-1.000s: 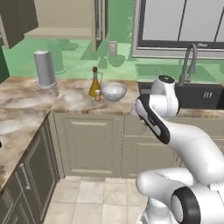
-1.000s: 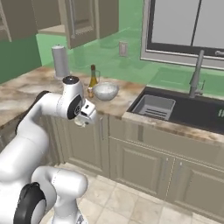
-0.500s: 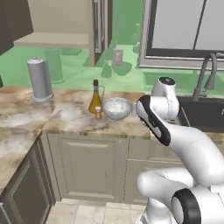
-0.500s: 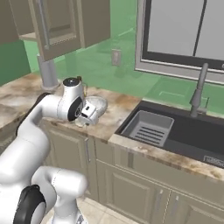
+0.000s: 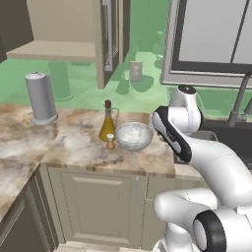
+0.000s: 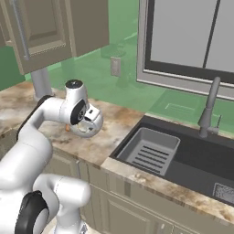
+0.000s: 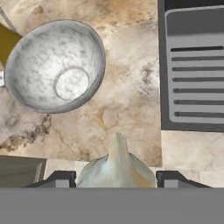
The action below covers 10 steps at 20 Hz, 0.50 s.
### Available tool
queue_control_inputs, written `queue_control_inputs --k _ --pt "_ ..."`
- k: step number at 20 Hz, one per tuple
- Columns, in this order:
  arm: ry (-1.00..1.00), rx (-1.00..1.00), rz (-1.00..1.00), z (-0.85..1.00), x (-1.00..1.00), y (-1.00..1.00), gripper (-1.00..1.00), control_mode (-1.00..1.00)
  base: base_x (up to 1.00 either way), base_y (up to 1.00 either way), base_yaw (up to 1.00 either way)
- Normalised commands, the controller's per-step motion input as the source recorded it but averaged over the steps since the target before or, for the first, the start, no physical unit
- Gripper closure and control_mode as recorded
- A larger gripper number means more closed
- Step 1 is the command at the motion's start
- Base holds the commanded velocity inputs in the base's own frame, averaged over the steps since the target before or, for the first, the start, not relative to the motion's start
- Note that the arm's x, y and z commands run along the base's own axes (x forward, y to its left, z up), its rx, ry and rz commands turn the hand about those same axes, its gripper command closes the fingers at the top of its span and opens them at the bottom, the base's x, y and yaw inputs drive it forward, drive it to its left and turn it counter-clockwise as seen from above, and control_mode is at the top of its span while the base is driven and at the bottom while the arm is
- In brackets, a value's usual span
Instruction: Retrieve the bottle and the shaker from the cabinet and place them next to the mixing bowl on the counter. Then add garlic from the fridge to the mixing bowl.
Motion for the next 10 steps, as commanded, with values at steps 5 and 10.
queue_control_inputs --k 5,10 --pt "0.00 0.00 0.00 0.00 0.19 0.02 1.00 -1.00 0.26 0.00 0.00" --pt "0.00 0.00 0.00 0.00 0.58 0.13 1.00 -1.00 0.00 0.00 0.00"
